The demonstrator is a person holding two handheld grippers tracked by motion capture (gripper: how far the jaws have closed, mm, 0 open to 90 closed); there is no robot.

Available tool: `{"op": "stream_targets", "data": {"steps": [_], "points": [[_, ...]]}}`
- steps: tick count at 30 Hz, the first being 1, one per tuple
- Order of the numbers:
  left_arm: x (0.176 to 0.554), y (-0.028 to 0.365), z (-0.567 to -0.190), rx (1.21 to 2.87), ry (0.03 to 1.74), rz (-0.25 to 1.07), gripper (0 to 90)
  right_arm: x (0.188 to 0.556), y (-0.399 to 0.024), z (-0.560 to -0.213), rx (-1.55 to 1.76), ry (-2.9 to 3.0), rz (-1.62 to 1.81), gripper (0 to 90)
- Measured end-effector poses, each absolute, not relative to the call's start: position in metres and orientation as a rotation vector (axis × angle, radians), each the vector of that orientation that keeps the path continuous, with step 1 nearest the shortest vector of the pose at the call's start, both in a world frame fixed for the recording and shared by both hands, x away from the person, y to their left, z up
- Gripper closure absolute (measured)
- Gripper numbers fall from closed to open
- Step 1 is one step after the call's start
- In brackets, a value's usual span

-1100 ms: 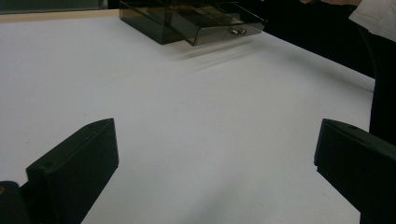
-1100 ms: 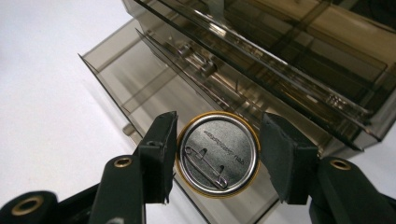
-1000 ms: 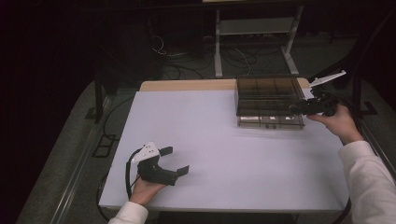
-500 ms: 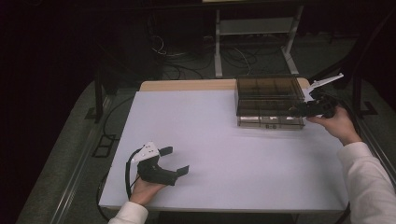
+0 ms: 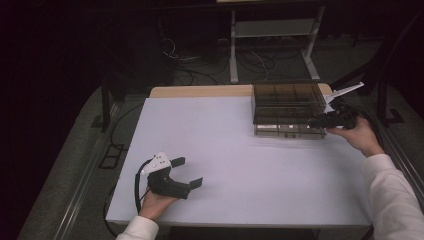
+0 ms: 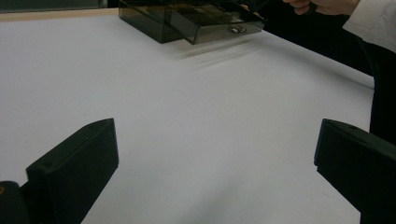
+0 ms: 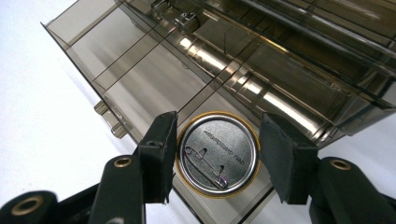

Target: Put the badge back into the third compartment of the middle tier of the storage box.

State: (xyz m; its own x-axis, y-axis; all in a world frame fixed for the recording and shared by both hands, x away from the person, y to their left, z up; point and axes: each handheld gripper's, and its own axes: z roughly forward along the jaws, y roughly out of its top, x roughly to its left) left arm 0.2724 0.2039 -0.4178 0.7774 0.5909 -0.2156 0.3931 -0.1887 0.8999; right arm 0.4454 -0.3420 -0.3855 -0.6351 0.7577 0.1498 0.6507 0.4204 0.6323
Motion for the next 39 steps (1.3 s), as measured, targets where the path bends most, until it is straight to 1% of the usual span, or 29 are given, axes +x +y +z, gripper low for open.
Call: {"op": "stream_targets", "data": {"steps": [3, 7, 15, 39], "points": [[0.272, 0.204, -0.418, 1.814, 0.759, 0.212, 0.0, 0.446, -0.341, -0.385, 1.259, 2.514, 1.023, 46.4], [0.272, 0.204, -0.418, 1.811, 0.760, 0.212, 0.0, 0.446, -0.340, -0.384, 1.263, 2.513, 1.053, 43.2], [0.273, 0.204, -0.418, 1.814, 0.760, 0.212, 0.0, 0.443, -0.332, -0.377, 1.220, 2.514, 1.079, 41.6], [0.272, 0.204, -0.418, 1.812, 0.759, 0.209, 0.0, 0.423, -0.294, -0.361, 1.024, 2.586, 1.124, 40.0]]}}
